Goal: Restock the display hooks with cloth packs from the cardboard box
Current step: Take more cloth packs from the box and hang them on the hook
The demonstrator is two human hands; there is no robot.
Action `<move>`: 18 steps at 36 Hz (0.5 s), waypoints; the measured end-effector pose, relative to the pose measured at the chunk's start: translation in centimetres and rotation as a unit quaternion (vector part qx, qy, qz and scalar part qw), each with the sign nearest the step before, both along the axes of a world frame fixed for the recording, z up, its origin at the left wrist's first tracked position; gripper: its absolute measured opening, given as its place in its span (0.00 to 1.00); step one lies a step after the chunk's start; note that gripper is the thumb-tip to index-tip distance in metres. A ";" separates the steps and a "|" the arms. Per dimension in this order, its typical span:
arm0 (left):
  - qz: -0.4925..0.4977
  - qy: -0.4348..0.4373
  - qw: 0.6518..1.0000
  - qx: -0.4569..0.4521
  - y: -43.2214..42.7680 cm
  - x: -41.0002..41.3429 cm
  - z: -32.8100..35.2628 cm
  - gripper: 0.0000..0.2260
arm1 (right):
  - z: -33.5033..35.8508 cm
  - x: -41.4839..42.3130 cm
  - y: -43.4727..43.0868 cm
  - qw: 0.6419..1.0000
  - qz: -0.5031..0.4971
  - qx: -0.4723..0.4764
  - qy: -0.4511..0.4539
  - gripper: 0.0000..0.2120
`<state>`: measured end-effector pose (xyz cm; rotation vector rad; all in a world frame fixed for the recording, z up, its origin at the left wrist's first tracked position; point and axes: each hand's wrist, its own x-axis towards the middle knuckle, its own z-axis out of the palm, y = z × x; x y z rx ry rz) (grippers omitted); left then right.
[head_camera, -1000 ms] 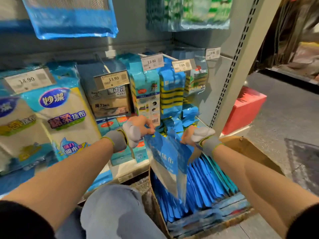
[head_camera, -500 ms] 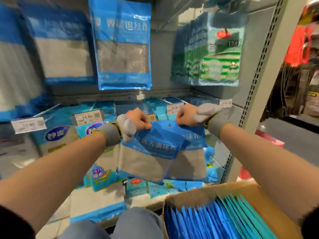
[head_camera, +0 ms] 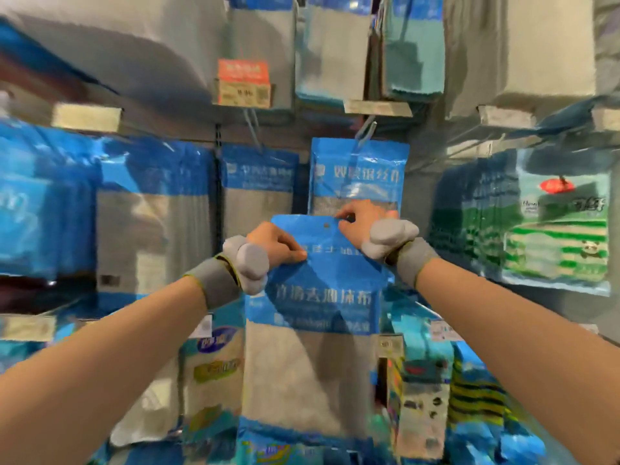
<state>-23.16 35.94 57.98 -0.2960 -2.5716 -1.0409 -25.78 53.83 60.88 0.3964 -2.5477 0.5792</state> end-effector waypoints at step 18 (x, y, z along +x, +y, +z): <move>0.136 0.133 0.980 0.057 -8.9 -2.2 6.9 0.05 | 10.7 -6.8 -11.7 0.962 0.169 -0.215 0.014 0.13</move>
